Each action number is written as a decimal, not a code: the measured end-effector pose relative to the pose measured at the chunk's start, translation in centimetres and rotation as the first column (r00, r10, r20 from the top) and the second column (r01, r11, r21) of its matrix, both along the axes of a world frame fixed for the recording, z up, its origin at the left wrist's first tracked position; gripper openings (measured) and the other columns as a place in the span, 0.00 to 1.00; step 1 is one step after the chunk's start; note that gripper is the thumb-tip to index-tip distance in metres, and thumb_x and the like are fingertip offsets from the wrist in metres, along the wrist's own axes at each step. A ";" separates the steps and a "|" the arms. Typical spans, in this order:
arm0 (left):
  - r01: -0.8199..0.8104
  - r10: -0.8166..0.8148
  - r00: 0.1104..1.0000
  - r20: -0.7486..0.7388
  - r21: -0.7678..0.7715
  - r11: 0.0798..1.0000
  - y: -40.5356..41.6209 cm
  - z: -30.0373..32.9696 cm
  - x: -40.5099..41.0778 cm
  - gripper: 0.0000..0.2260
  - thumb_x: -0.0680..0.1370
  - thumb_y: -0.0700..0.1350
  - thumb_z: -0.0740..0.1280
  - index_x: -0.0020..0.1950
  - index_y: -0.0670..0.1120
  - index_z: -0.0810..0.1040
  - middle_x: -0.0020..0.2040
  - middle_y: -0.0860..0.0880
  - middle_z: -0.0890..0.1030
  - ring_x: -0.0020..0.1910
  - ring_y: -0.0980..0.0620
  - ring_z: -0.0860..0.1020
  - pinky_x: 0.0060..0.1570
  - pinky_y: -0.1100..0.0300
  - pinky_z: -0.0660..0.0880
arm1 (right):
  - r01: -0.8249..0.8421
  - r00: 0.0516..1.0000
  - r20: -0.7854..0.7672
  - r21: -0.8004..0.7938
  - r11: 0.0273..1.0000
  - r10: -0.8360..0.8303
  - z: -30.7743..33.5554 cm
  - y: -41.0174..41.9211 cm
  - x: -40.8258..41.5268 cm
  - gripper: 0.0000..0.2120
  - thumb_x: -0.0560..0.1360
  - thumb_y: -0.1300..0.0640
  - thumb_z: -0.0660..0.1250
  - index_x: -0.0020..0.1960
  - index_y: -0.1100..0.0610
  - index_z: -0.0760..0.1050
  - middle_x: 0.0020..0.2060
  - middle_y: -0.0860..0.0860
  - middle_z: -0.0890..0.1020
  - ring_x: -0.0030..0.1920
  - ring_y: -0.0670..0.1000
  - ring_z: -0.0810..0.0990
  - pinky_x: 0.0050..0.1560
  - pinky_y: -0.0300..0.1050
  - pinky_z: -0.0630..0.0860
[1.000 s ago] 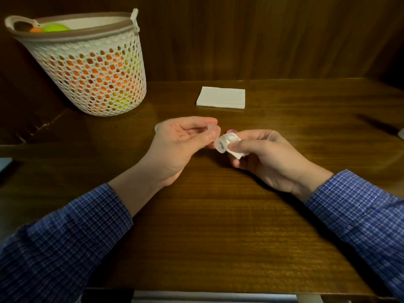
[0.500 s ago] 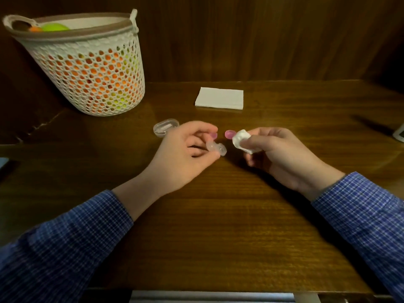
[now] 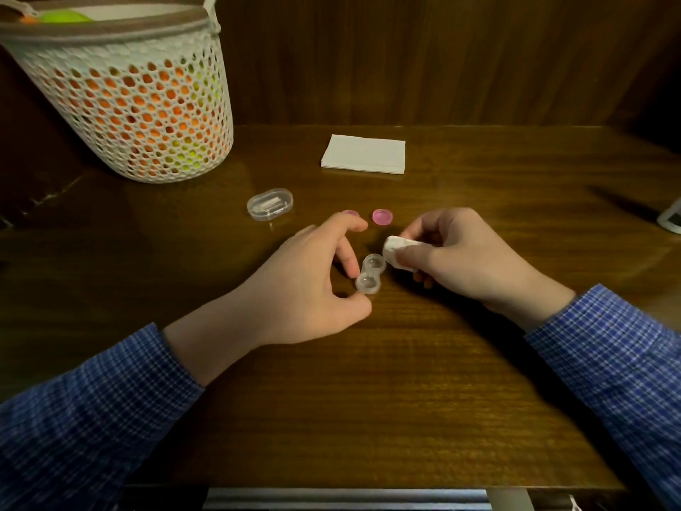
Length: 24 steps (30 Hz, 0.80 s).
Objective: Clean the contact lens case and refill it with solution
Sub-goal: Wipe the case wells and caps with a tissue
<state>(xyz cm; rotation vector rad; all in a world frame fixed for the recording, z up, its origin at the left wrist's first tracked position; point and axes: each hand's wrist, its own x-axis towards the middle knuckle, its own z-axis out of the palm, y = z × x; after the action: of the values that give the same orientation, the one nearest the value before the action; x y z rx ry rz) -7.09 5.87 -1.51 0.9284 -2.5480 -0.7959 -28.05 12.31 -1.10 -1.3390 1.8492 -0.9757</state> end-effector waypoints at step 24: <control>0.023 -0.010 0.996 -0.087 0.159 0.987 -0.9 -1.2 -0.9 0.06 0.74 0.47 0.78 0.49 0.56 0.86 0.34 0.54 0.79 0.32 0.59 0.73 0.31 0.68 0.70 | -0.403 0.906 -0.183 -0.102 0.910 0.381 0.1 0.2 -0.4 0.05 0.77 0.59 0.73 0.49 0.50 0.86 0.44 0.42 0.87 0.45 0.42 0.85 0.43 0.32 0.78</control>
<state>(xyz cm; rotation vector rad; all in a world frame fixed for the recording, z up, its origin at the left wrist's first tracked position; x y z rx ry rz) -7.96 4.97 -2.67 0.9006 -2.4492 -1.0350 -28.43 12.50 -1.04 -1.8350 1.5513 -0.8093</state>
